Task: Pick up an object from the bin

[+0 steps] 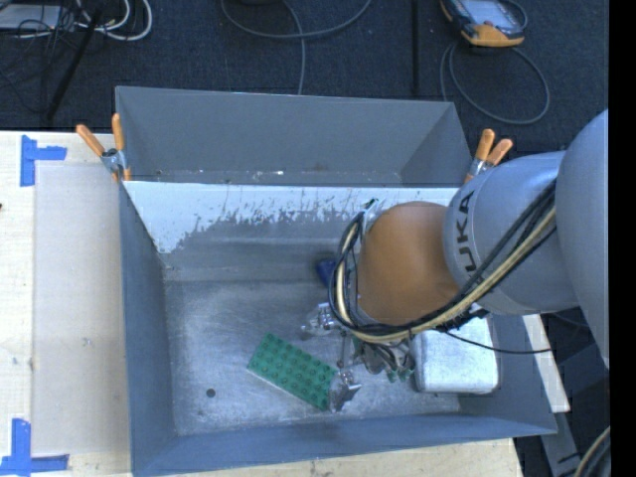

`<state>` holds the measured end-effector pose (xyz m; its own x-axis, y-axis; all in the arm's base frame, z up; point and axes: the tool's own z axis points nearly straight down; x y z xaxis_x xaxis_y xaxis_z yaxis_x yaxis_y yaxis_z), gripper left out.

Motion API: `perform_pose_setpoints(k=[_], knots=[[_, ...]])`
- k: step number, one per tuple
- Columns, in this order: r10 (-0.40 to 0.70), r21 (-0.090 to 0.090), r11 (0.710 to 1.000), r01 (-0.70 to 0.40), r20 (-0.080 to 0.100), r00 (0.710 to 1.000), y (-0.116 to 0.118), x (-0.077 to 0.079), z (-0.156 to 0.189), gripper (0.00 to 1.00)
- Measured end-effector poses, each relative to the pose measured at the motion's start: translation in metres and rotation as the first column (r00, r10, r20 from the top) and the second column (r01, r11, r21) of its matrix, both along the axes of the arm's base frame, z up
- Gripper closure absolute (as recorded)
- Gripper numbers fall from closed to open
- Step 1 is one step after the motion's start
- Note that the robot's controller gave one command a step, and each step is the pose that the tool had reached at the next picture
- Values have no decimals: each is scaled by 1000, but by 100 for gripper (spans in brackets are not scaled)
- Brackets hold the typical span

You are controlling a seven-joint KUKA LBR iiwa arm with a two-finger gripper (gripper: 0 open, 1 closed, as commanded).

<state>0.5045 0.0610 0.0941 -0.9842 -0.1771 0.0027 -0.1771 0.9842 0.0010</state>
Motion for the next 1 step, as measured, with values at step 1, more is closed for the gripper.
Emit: perform_pose_setpoints(k=[1], knots=[[-151, -1, 989, 151, 8, 989, 22, -6, -22, 0]])
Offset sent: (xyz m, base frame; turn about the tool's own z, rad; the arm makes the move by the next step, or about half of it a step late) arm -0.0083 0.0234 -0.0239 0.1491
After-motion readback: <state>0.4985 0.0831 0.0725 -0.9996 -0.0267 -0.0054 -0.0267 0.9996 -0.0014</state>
